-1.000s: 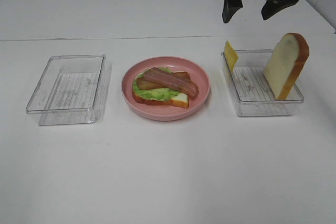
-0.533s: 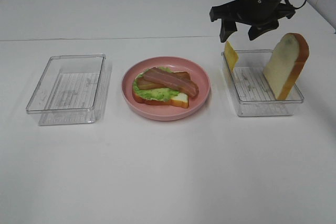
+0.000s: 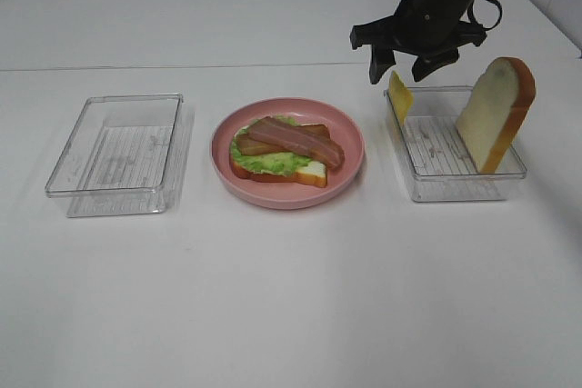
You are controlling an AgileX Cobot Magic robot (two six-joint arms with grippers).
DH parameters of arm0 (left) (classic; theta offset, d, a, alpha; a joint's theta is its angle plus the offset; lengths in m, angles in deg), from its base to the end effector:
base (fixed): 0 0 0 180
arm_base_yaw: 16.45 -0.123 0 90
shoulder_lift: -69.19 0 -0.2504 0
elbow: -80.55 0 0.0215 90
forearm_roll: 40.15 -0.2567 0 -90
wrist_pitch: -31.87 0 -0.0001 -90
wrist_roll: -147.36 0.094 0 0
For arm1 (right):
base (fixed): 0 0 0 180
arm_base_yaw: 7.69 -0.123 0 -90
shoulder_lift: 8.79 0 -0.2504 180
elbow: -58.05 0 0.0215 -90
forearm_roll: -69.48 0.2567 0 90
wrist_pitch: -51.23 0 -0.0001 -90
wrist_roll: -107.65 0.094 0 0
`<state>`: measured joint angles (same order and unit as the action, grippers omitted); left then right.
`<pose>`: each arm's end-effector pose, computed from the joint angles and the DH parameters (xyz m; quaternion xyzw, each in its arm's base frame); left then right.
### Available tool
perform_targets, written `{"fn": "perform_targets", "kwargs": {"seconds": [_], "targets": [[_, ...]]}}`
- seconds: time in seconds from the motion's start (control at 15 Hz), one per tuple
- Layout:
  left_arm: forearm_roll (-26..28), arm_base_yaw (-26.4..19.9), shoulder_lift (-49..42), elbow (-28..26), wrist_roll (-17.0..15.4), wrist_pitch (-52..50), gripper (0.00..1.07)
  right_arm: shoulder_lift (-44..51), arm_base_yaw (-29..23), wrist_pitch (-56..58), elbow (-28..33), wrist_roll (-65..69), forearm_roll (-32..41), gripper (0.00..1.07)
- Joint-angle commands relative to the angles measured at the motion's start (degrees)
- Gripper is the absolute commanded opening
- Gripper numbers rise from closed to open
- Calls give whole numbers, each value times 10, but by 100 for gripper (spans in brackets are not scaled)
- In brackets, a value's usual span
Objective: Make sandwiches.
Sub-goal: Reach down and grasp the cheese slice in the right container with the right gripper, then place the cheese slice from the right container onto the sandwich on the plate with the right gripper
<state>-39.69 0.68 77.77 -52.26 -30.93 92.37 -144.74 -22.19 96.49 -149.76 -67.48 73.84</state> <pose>0.0350 -0.0115 0.2808 0.1392 0.8378 -0.0748 0.5226 0.4563 0.1233 0.1537 -0.0619 0.9707 0.0707 0.2211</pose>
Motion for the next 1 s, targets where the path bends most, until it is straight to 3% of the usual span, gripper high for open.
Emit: {"fn": "perform_targets", "kwargs": {"seconds": [0.07, 0.2, 0.4, 0.6, 1.0], "targets": [[-1, 0, -12, 3, -4, -6, 71, -13, 16, 10, -5, 5, 9, 60], [-1, 0, -12, 3, -4, -6, 71, -24, 20, 18, -5, 3, 22, 58], [-1, 0, -12, 3, -4, -6, 71, -29, 20, 25, -5, 3, 22, 40], [-1, 0, -12, 3, -4, -6, 71, -29, 20, 32, -5, 3, 22, 0], [-1, 0, -12, 3, -4, -6, 71, 43, 19, 53, -5, 1, 56, 0]]}}
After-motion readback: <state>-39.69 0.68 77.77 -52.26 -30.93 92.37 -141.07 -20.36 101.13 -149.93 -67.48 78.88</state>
